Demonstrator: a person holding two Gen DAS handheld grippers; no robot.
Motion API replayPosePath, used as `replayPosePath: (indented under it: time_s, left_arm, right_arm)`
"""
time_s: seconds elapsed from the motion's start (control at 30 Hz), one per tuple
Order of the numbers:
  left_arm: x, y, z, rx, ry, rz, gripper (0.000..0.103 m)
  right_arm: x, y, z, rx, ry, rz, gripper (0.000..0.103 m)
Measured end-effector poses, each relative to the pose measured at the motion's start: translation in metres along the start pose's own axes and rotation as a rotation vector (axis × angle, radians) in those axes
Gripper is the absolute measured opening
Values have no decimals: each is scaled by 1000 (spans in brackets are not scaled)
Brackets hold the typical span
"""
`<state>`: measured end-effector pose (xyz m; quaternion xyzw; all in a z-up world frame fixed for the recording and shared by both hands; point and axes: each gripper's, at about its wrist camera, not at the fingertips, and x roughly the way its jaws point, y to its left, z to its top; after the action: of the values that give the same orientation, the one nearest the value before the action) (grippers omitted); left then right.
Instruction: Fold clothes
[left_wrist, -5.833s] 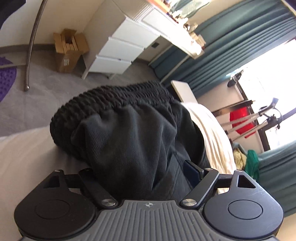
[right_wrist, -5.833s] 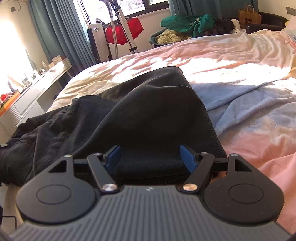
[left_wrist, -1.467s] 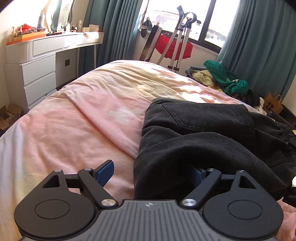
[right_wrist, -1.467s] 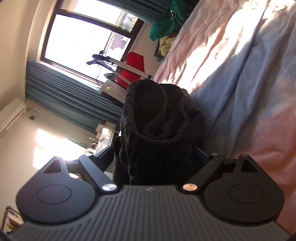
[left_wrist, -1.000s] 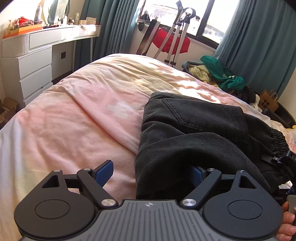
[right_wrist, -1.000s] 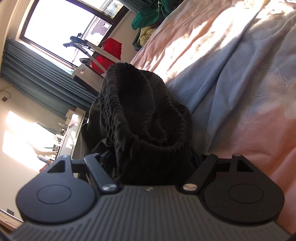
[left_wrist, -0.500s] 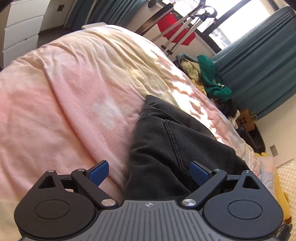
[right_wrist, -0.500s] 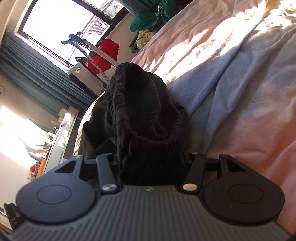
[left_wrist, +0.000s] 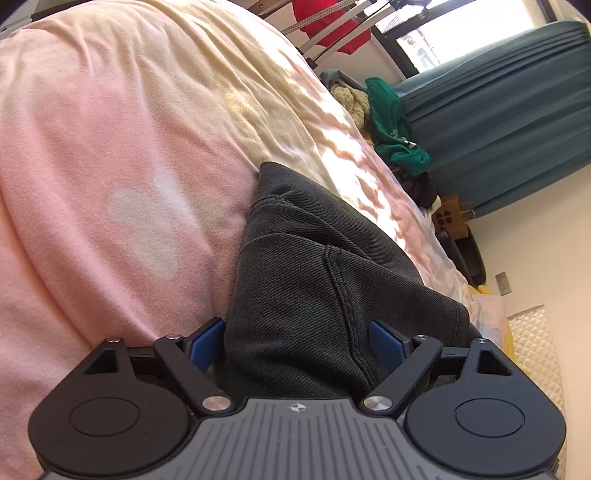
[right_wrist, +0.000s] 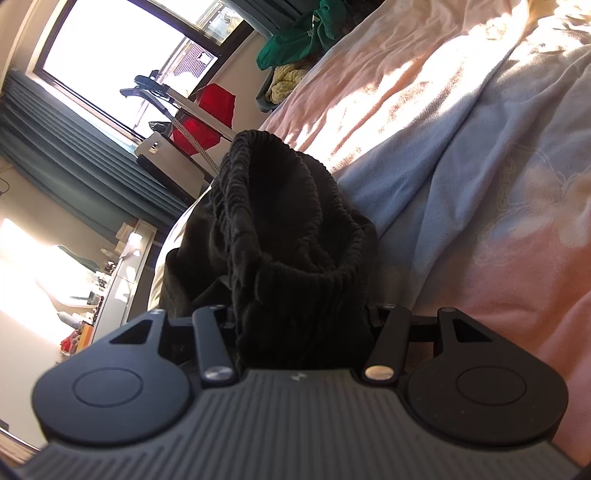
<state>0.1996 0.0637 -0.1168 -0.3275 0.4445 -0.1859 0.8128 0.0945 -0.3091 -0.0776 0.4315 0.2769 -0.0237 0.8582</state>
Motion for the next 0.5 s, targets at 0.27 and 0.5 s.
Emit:
replayPosePath:
  time_s: [0.27,0.5]
  left_arm:
    - [-9,-27,-9,111,-78,87,49]
    - [-34,-56,-22,201,-163,96,36]
  right_arm:
    - [-6,17,-1,-85,-23,-17,51]
    - [-19,21,3,-93,-63,15,45]
